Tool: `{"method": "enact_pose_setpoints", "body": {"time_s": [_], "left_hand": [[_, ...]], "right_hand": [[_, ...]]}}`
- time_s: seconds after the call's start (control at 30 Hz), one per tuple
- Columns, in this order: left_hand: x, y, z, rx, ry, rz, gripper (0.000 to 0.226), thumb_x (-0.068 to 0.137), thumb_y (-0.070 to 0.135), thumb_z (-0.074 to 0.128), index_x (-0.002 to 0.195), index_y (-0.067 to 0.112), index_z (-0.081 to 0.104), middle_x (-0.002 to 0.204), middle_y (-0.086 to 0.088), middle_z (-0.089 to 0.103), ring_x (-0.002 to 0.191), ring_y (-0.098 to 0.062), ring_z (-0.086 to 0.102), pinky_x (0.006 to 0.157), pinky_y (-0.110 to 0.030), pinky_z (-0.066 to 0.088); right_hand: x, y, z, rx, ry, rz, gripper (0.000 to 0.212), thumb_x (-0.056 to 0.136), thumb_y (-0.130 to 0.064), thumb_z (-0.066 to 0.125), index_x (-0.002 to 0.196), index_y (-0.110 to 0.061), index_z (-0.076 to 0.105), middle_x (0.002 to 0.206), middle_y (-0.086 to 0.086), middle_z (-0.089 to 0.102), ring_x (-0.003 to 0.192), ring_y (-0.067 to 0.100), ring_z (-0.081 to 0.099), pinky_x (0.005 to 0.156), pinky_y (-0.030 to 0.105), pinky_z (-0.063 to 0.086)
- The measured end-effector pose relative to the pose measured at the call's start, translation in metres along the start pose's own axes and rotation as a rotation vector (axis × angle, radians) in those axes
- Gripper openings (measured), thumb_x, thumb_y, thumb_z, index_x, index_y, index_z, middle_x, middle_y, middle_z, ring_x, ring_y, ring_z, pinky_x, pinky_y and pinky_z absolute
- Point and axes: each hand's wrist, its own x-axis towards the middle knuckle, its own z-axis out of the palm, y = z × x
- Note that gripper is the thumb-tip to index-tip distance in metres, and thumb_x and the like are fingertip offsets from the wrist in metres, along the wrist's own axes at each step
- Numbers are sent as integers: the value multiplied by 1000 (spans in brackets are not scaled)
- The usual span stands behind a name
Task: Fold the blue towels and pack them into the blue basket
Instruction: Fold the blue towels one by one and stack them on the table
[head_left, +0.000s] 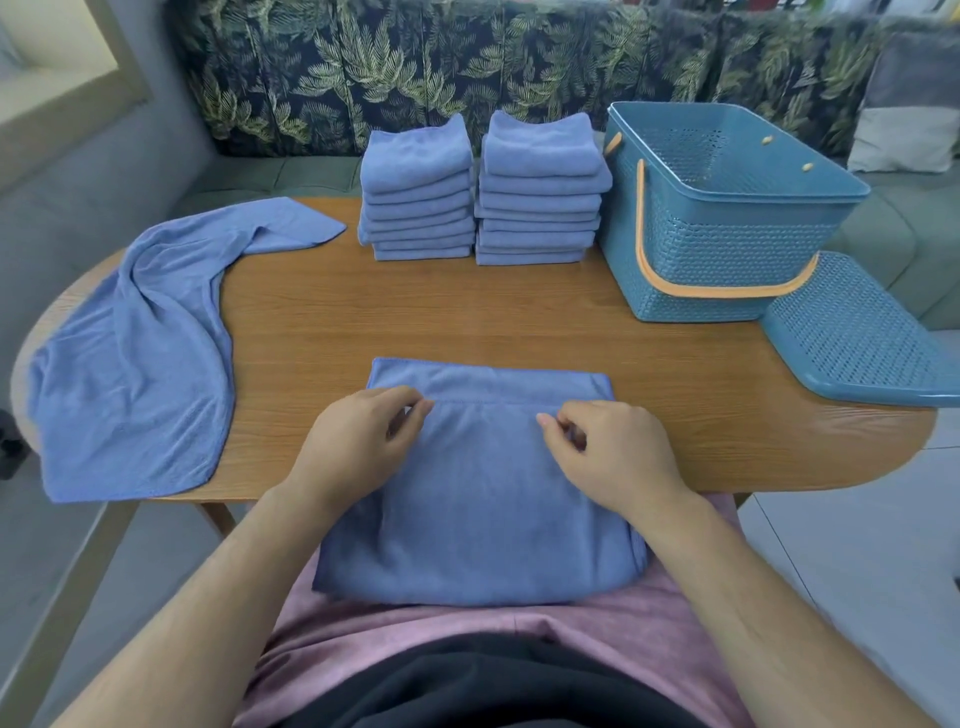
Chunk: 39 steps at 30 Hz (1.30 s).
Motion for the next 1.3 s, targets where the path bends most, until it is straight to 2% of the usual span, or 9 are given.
{"method": "enact_pose_setpoints", "body": {"time_s": [0.07,0.1,0.17,0.23,0.53,0.7,0.87,1.1,1.3], "left_hand": [[-1,-8,4,40,21,72,24,94,40,51,98,24,68,89,14,58,83,-16,52,72,-37,47],[-1,-13,5,82,10,68,29,92,42,51,108,26,69,103,13,59,95,-17,53,79,-37,45],[-1,-20,6,120,-39,12,39,91,49,48,120,30,65,118,16,58,110,-16,51,86,-33,39],[-2,-23,7,126,-69,-16,43,90,52,44,121,30,64,117,16,57,111,-15,51,86,-32,35],[-1,-27,2,70,-63,-94,35,86,55,47,101,28,61,98,15,48,98,-12,52,85,-30,32],[0,-30,-3,65,-75,-105,28,86,53,49,96,29,59,95,15,50,95,-11,53,85,-33,36],[1,-32,-4,79,-79,-91,27,86,49,49,95,27,60,90,12,47,91,-14,52,83,-32,34],[1,-31,-8,126,-62,-33,17,92,37,47,94,23,56,89,13,52,89,-15,54,76,-33,34],[4,-27,-15,155,-11,-33,17,97,37,45,90,23,52,64,12,49,64,-15,48,63,-33,29]], "right_hand": [[0,3,2,45,20,-27,13,91,-37,61,84,-26,64,76,-12,58,75,17,59,58,30,42],[3,5,3,24,13,-36,12,91,-35,62,97,-26,67,90,-12,62,88,17,59,68,32,47],[4,12,5,-39,-51,-22,30,91,-38,60,117,-24,66,110,-8,62,103,21,55,84,39,48],[5,16,5,-70,-101,27,37,92,-43,57,123,-24,64,114,-6,60,107,22,53,90,40,44],[6,19,1,26,-156,-7,12,97,-35,55,94,-24,57,97,-9,54,95,18,51,89,38,40],[7,21,-5,95,-112,-14,6,100,-25,53,103,-20,53,97,-6,61,93,23,57,85,42,44],[8,27,-3,123,-150,30,22,99,-21,57,119,-13,62,113,1,56,99,27,61,85,40,49],[10,26,-7,161,-121,40,13,101,-28,53,103,-19,62,95,-7,60,90,20,58,76,40,49],[10,24,-17,93,-130,96,17,103,-40,46,99,-27,56,64,-7,58,66,23,58,61,40,49]]}}
